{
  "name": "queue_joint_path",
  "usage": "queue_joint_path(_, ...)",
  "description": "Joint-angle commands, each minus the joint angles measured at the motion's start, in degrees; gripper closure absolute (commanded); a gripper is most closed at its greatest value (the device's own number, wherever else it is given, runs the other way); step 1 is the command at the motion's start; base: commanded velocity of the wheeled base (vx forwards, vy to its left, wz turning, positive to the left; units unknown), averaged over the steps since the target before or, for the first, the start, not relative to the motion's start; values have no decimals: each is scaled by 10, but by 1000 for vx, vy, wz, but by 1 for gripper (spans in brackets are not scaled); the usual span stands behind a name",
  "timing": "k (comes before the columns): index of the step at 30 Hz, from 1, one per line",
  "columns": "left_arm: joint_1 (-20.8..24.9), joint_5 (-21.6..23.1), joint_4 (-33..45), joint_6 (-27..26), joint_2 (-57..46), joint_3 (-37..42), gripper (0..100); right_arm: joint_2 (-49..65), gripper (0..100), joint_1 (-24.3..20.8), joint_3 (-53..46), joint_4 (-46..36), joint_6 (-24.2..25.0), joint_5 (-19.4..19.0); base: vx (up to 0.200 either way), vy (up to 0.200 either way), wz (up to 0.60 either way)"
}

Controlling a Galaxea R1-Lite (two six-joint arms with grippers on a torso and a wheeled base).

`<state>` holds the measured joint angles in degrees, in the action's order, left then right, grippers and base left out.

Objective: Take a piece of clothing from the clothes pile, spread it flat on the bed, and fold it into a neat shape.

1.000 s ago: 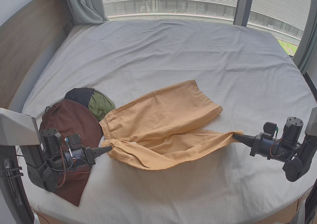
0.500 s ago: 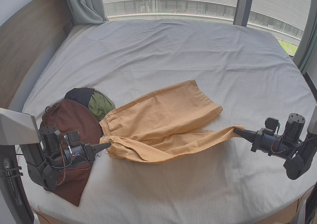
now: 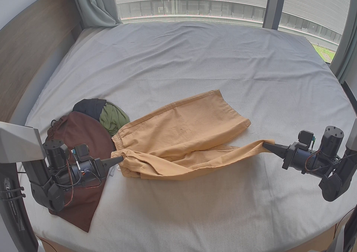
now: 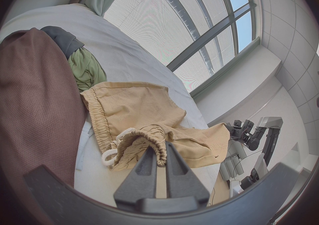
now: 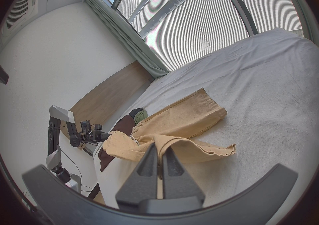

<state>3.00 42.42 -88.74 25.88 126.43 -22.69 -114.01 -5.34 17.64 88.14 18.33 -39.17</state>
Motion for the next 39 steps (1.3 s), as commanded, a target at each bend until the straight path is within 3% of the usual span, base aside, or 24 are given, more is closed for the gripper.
queue_joint_path(1,-2,0,0,0,0,-2,100,1,100,-2,0,0,-1,0,0,0,0)
queue_joint_path(12,-5,0,0,6,0,-11,100,4,100,-10,15,0,-1,1,0,0,0)
queue_joint_path(30,-5,-51,0,29,-1,-36,100,3,100,-27,61,-3,17,17,0,0,0)
queue_joint_path(39,-5,-68,0,37,0,-51,100,-30,100,-20,161,-8,87,17,0,0,0)
